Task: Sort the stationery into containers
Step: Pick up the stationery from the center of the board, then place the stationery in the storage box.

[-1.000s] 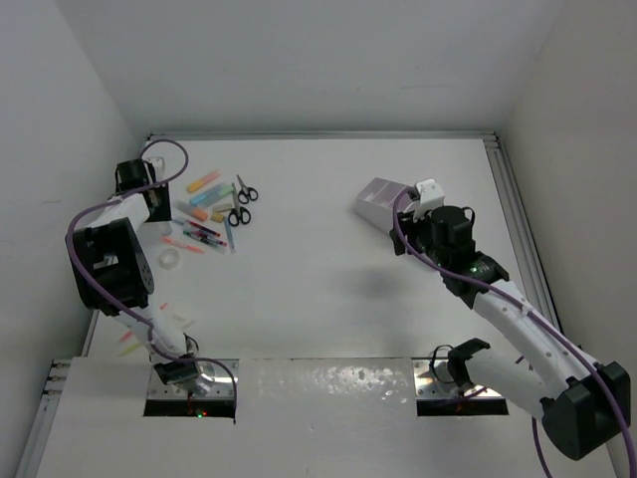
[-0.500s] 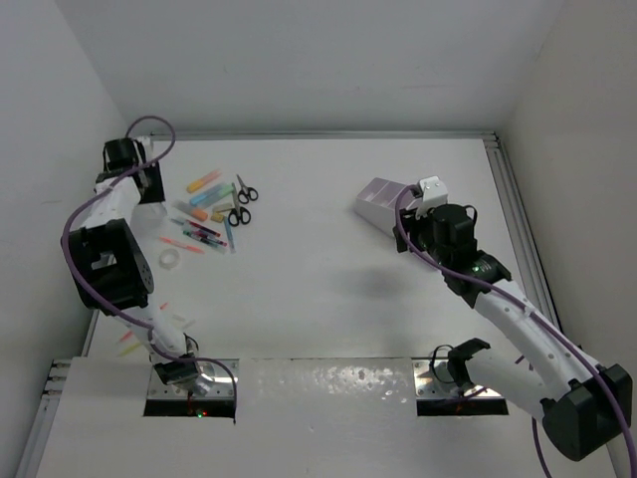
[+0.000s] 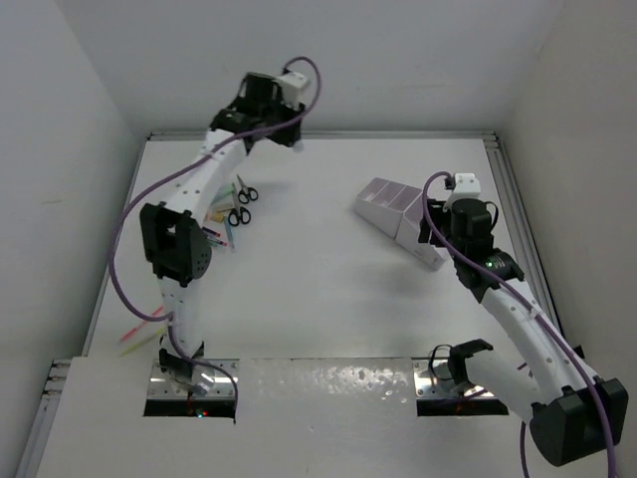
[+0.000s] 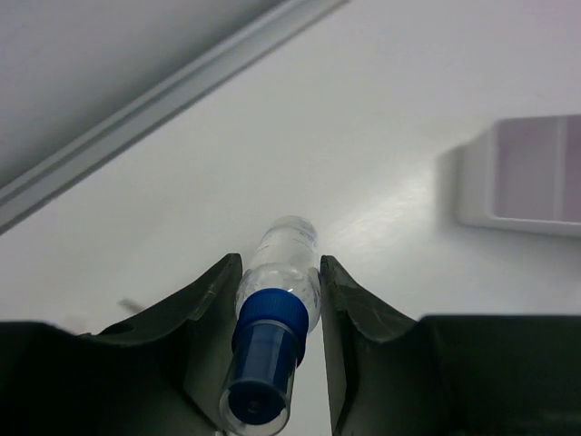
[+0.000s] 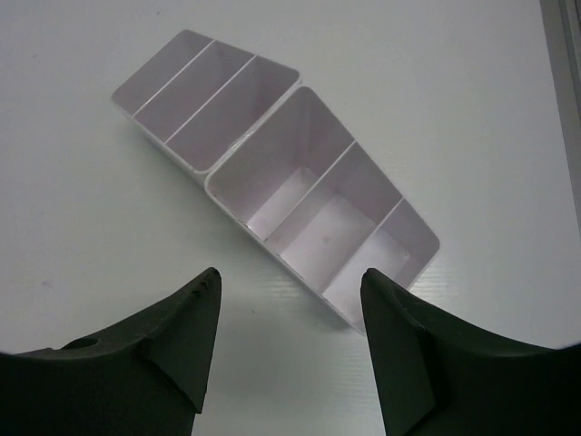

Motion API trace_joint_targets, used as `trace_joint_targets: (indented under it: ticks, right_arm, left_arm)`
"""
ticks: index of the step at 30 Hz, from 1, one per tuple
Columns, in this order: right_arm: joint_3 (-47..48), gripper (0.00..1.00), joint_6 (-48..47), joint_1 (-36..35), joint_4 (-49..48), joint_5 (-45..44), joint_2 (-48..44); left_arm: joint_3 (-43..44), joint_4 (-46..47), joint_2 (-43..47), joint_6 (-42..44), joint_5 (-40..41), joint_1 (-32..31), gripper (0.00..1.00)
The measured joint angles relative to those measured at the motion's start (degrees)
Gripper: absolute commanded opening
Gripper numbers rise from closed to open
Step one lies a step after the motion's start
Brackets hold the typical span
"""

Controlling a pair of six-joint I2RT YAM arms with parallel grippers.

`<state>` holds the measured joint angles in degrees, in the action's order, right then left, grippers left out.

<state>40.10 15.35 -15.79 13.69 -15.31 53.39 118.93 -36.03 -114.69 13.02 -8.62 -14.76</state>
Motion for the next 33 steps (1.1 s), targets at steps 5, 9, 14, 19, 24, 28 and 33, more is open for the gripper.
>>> trace_joint_targets:
  ticks: [5,9,14,19,24,28,33]
  right_arm:
    - [-0.13,0.62,0.26,1.62,1.11,0.63,-2.58]
    - [-0.17,0.63,-0.13,1.88,2.64,0.87,-4.33]
    - [-1.95,0.63,-0.33,2.19,4.0,1.05,-6.19]
    - [-3.76,0.63,-0.76,2.19,5.09,1.77,-7.26]
    - [-3.89,0.63,-1.95,2.23,5.68,2.1,-7.26]
    - [-3.89,0.63,-2.75,2.23,5.92,2.08,-7.34]
    - [-5.03,0.63,-3.48,2.23,6.23,2.01,-9.57]
  left_arm:
    - [6.95,-1.84,-9.7,-0.02,-2.32,-11.45,0.0]
    - [8.04,-1.79,-12.9,-0.26,-2.99,-16.39,0.0]
    - [9.31,-0.96,-13.97,-0.87,-3.08,-19.96,0.0]
    - [13.05,0.31,-13.99,-0.22,-2.1,-23.02,0.0]
    - [14.71,2.97,-14.05,0.2,-1.86,-27.06,0.0]
    - [14.95,4.46,-15.82,0.15,-1.86,-29.31,0.0]
    - [14.95,4.98,-19.54,0.13,-1.57,-30.29,0.0]
